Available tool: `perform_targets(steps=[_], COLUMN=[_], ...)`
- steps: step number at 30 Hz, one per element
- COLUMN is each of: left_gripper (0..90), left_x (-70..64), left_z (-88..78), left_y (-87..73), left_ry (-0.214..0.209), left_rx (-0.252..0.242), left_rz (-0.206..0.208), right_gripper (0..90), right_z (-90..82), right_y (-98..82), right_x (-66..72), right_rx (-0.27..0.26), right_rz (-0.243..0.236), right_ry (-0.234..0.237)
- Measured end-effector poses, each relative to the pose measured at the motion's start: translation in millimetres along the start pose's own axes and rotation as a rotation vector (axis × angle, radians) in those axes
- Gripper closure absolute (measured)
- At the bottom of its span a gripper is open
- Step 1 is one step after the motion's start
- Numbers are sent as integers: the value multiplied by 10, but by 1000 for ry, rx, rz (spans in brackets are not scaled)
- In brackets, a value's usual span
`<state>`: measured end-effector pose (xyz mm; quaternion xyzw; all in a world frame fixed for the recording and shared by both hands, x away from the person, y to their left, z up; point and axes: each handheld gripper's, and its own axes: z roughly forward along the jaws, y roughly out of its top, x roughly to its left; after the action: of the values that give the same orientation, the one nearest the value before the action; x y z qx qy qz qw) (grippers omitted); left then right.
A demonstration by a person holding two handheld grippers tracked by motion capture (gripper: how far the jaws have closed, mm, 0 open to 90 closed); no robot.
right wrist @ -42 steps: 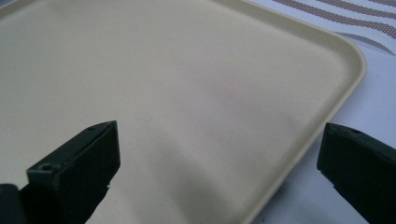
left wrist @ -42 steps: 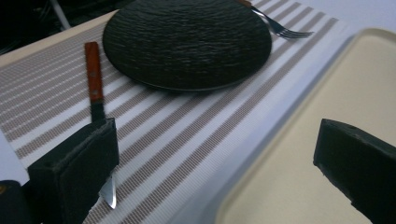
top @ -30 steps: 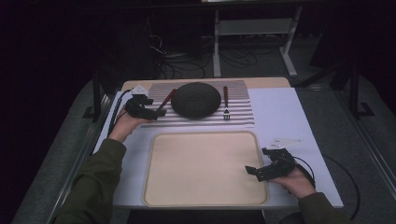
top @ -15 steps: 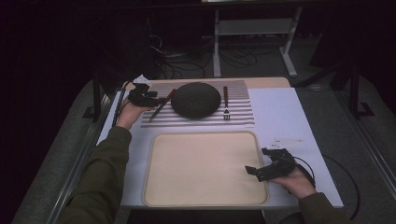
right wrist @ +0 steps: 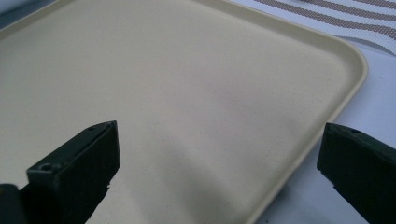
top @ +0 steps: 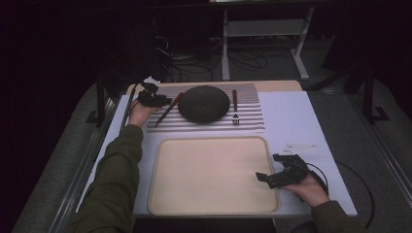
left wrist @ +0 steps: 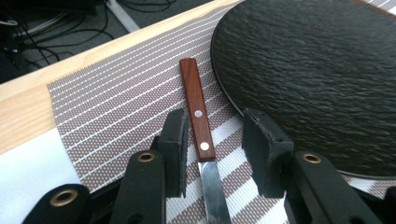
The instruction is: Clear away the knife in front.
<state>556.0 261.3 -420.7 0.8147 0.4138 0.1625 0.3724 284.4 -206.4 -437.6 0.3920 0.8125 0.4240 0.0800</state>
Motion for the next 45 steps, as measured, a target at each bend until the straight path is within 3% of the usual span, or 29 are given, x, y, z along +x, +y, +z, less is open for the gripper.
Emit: perform_targets(steps=[10, 24, 45], left_gripper=[648, 700, 768], left_x=[-7, -50, -83], left_z=[209, 331, 350], left_y=[-61, -82, -89], left_ry=[27, 68, 88], left_rx=[47, 106, 112], left_rz=[-39, -29, -9], right_gripper=[0, 0, 0], right_z=[-4, -4, -9], right_y=[-7, -5, -5], right_x=[-9, -10, -10], right_rx=[-2, -3, -6], right_rz=[5, 5, 4], right_ry=[4, 5, 5])
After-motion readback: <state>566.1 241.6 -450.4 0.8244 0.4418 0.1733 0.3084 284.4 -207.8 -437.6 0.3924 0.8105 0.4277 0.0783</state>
